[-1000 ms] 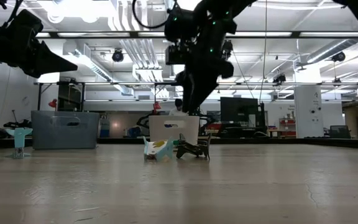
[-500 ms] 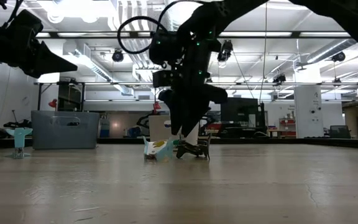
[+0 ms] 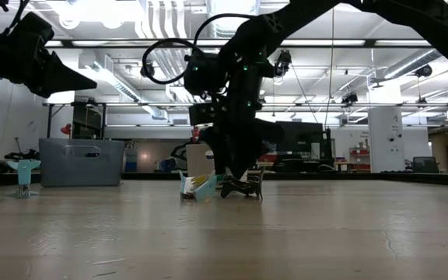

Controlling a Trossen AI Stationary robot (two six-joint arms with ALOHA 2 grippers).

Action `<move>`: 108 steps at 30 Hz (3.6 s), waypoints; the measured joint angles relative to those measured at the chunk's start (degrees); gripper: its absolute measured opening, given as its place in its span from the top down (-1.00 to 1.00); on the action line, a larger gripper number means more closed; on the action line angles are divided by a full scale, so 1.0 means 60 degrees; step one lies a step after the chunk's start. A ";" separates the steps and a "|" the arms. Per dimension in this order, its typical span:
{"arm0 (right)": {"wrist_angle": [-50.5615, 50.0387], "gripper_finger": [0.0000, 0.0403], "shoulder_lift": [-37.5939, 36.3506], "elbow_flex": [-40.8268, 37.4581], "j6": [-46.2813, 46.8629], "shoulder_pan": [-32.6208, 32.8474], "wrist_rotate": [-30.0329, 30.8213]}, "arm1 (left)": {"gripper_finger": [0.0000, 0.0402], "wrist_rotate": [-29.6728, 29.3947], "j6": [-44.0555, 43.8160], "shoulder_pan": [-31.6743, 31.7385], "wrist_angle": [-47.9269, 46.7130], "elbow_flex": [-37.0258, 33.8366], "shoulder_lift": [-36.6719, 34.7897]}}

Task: Pick and place Stapler, Stapler remover, tape
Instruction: Put the green stapler into the bottom white bin, then put the yellow stapler into the bottom white bin

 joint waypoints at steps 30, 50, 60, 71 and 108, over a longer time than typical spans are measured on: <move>-0.2528 0.67 -0.1044 0.0625 0.6006 0.0338 -0.1749 | 0.91 -0.0001 -0.0001 0.0001 -0.0004 -0.0001 0.0000; -0.2609 0.64 -0.5404 -0.2331 1.5619 0.3880 0.1302 | 0.90 0.0002 -0.0001 0.0002 -0.0010 0.0000 -0.0004; -0.2761 0.64 -0.6839 -0.5061 2.0617 0.6174 0.1272 | 0.90 0.0002 0.0000 -0.0001 -0.0004 0.0001 -0.0004; -0.2699 0.64 -0.7853 -0.7123 2.4080 0.7584 0.1192 | 0.89 -0.0001 -0.0001 0.0000 -0.0004 0.0001 -0.0004; -0.1037 0.12 -0.8544 -0.7581 2.4868 0.7537 0.1887 | 0.90 0.0000 0.0001 0.0000 -0.0005 0.0001 -0.0004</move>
